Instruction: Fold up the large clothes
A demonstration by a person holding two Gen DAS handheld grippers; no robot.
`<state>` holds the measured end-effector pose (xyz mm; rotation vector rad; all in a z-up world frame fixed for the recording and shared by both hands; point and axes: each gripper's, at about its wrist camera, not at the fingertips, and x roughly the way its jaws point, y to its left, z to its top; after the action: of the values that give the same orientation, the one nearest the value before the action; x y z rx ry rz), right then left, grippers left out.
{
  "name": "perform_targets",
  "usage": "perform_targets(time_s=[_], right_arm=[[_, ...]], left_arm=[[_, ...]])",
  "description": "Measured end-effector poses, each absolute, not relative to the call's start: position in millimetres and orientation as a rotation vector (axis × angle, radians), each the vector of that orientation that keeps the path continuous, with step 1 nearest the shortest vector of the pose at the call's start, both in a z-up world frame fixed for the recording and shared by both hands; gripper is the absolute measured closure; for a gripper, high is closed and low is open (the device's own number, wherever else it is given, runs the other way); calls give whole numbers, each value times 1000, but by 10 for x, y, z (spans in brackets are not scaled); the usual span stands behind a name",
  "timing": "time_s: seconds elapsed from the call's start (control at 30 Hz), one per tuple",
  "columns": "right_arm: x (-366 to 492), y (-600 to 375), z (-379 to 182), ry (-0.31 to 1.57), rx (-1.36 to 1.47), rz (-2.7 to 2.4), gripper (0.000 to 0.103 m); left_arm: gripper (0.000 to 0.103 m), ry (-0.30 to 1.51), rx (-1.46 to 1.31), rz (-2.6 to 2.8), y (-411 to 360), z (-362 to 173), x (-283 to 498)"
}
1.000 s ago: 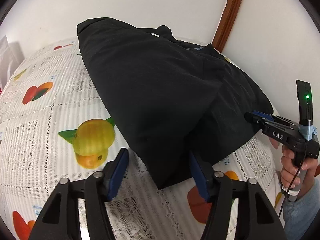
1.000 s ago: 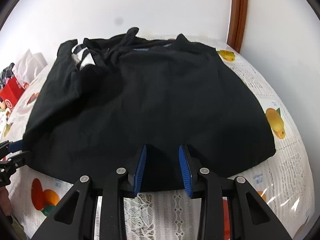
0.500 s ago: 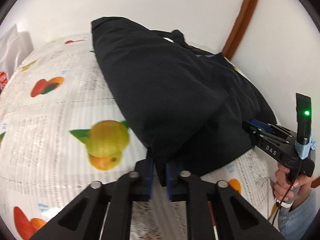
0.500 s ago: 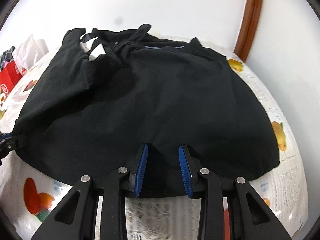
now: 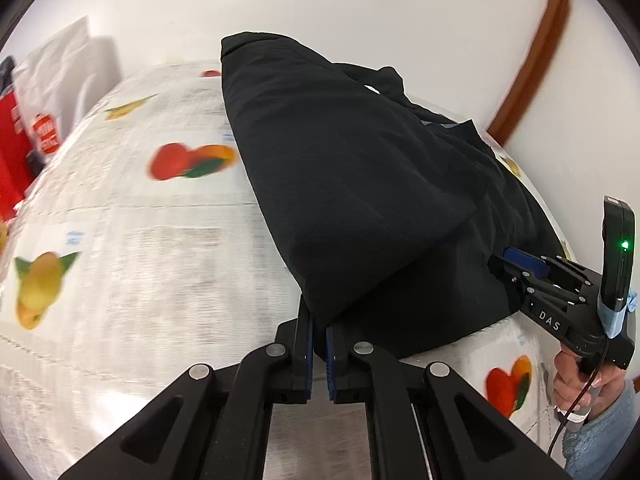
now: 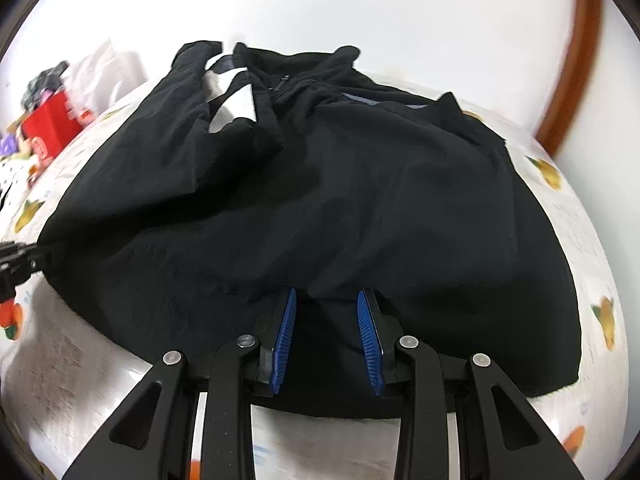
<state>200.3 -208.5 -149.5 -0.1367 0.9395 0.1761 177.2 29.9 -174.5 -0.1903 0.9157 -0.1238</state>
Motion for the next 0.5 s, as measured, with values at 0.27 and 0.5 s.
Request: perform_targets(time_s=[0.27,0.5], right_arm=[[2047,-1559,-1439,967,-173,303,69],[2102,-1419,-991,919,-145,403,50]], left_arm=[[97,938,-231,-62,747,-1744,1586],[95,938,-286,-114,846,-1740,1566]])
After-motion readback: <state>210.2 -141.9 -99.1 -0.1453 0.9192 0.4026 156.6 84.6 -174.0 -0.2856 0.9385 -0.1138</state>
